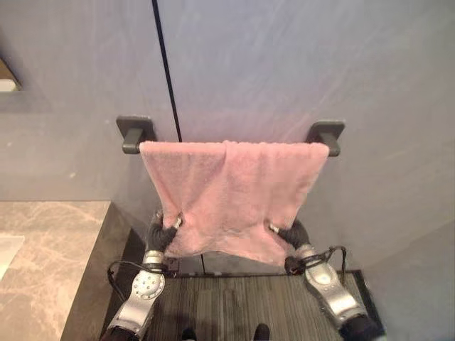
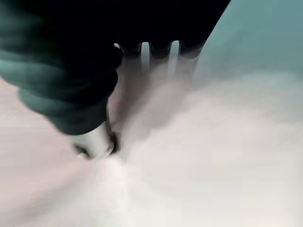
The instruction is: Put brush and paste in cup on sink, flatten towel.
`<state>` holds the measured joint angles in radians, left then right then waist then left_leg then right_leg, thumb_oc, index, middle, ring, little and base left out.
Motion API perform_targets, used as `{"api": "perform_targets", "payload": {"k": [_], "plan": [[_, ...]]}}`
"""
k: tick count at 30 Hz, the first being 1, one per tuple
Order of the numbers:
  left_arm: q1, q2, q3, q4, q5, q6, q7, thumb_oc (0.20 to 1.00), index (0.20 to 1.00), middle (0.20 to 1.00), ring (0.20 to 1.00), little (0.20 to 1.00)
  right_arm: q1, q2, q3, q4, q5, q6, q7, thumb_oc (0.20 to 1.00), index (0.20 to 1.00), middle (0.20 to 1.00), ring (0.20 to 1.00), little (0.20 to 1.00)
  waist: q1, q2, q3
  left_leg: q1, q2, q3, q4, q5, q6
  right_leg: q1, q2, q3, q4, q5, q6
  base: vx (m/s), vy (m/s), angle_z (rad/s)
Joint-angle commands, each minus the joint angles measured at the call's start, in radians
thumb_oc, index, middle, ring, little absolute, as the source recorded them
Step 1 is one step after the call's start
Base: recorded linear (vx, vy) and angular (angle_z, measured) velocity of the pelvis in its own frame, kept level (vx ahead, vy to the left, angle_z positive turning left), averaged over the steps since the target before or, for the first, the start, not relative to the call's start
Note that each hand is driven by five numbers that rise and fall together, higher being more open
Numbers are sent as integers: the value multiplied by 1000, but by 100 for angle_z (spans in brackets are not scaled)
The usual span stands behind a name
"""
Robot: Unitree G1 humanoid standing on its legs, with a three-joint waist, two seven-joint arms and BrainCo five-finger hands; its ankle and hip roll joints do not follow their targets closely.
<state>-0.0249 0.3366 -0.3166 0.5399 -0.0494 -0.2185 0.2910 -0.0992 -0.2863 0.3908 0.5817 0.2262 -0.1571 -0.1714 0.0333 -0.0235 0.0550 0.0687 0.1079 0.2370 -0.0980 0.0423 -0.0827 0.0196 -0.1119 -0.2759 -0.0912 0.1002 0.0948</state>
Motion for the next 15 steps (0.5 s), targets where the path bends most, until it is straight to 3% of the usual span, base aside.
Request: {"api": "perform_targets", "payload": {"k": [1, 2, 8, 15], "plan": [[21, -30, 6, 179, 55, 113, -76, 1000, 1000, 1000, 1000, 1000, -58, 34, -5, 27, 127, 4, 35, 1000, 1000, 1000, 1000, 1000, 1, -22, 8, -24, 3, 0, 11, 6, -4, -2, -88, 46, 21, 21, 75, -5, 19, -13], [19, -31, 6, 182, 55, 111, -76, 1000, 1000, 1000, 1000, 1000, -59, 34, -5, 29, 127, 3, 35, 1000, 1000, 1000, 1000, 1000, 1, -22, 9, -24, 3, 1, 11, 6, -4, -2, -88, 47, 21, 21, 75, 3, 20, -21], [-77, -117, 66, 698, 92, 140, -73, 1000, 1000, 1000, 1000, 1000, -103, 69, -5, 395, 16, 35, 57, 1000, 1000, 1000, 1000, 1000, -5, -14, -4, -23, 7, 10, 11, 6, -11, -6, -81, 54, 16, 24, 70, 12, 5, -7], [-49, -136, 174, 863, 33, 142, -114, 1000, 1000, 1000, 1000, 1000, -62, 85, -94, 629, -25, 50, 54, 1000, 1000, 1000, 1000, 1000, -10, -12, -24, -13, 12, 18, 11, -1, -17, 6, -76, 57, 8, 18, 66, 49, 2, -3]]}}
